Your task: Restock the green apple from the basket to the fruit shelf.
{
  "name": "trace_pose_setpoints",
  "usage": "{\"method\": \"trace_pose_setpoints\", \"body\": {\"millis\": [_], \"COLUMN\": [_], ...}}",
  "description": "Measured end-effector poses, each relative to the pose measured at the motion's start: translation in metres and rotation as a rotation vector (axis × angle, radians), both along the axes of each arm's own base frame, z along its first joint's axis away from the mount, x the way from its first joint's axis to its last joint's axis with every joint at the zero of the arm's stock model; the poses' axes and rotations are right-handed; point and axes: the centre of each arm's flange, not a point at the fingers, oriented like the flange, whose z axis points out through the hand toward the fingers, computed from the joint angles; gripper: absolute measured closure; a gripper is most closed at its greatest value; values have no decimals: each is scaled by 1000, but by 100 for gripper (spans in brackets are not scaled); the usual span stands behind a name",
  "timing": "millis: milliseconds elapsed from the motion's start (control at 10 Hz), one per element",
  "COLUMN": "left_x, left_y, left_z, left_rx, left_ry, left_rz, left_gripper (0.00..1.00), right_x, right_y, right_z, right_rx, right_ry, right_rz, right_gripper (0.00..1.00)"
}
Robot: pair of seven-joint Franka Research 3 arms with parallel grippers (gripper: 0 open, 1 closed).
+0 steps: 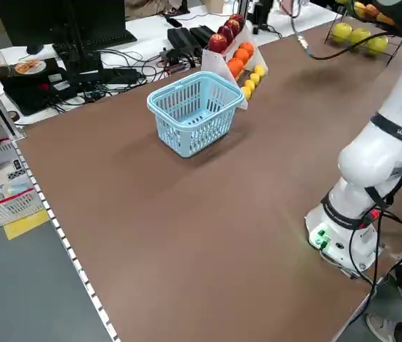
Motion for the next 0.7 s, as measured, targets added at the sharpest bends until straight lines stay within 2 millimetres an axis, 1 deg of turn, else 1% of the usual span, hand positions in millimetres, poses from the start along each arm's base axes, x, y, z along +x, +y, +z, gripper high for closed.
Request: {"method": "trace_pose_setpoints", "body": {"millis": [100, 200, 400, 500, 600, 700], "left_x": [4, 7, 10, 10, 10, 10], "left_y": [29, 49, 72, 83, 92, 96], "left_z": [4, 11, 24, 34, 47, 62], "left_rx": [3, 4, 5, 7, 9, 11], "left_ry": [9, 12, 1, -2, -12, -36], "left_rz": [-16, -31, -111, -155, -212, -282], "left_gripper": [0, 0, 0, 0, 0, 0], "right_x": [5, 8, 14, 17, 18, 20], "right_y": [-10, -17, -30, -36, -38, -38], "right_z": [12, 25, 40, 47, 55, 65], "right_rx": [-111, -211, -422, -543, -675, -801], "right_ry": [0, 4, 21, 44, 78, 104], "right_rz": [-4, -8, -26, -44, -66, -98], "right_gripper": [11, 11, 11, 11, 11, 11]}}
